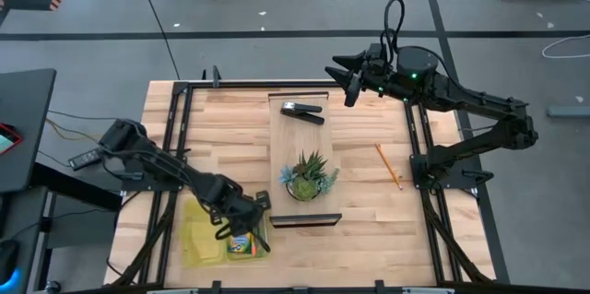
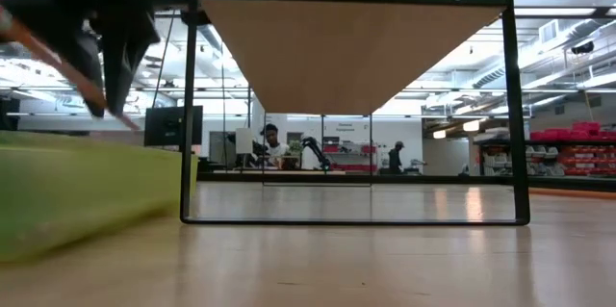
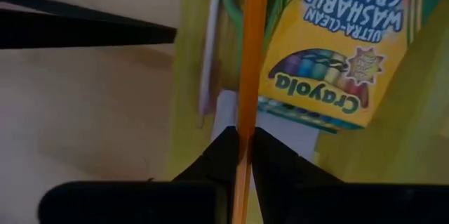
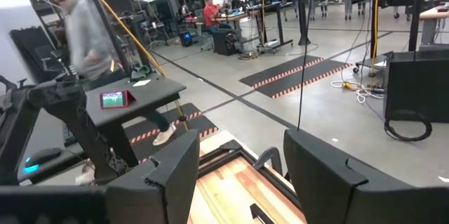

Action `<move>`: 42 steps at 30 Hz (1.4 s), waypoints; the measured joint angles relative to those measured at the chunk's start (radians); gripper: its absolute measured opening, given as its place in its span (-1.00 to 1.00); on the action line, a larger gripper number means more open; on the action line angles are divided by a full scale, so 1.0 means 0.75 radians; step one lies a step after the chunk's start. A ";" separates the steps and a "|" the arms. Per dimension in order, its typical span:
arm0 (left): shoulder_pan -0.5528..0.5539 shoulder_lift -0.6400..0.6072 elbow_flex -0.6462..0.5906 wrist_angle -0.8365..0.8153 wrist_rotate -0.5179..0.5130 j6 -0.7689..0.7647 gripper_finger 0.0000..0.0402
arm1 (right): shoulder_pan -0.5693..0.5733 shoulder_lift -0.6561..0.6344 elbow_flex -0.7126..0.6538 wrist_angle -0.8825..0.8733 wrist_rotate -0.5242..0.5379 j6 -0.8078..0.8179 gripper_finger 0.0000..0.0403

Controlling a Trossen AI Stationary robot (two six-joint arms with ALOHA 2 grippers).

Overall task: Pack school essentials
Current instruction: Put the left yellow pencil into the yellow supply box

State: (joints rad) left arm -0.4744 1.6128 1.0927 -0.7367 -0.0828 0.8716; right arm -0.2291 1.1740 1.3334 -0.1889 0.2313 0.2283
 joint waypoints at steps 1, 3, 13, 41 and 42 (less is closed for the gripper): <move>-0.002 0.018 0.000 0.004 0.001 0.006 -0.78 | 0.000 0.000 0.000 0.000 0.000 0.000 0.06; -0.002 0.051 0.000 0.023 0.001 0.017 -0.79 | 0.000 0.000 0.000 0.000 0.000 0.000 0.06; 0.025 0.104 0.003 0.179 -0.012 0.074 -0.80 | 0.000 0.000 0.000 0.000 0.000 0.030 0.06; -0.028 -0.004 -0.021 0.166 -0.240 -0.068 -0.82 | 0.004 0.000 0.000 -0.018 -0.026 0.066 0.06; -0.029 -0.004 -0.021 0.168 -0.240 -0.075 -0.82 | 0.004 0.000 0.000 -0.019 -0.026 0.066 0.06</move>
State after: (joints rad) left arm -0.4960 1.6100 1.0770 -0.6106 -0.2631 0.8153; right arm -0.2264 1.1740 1.3334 -0.2031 0.2115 0.2775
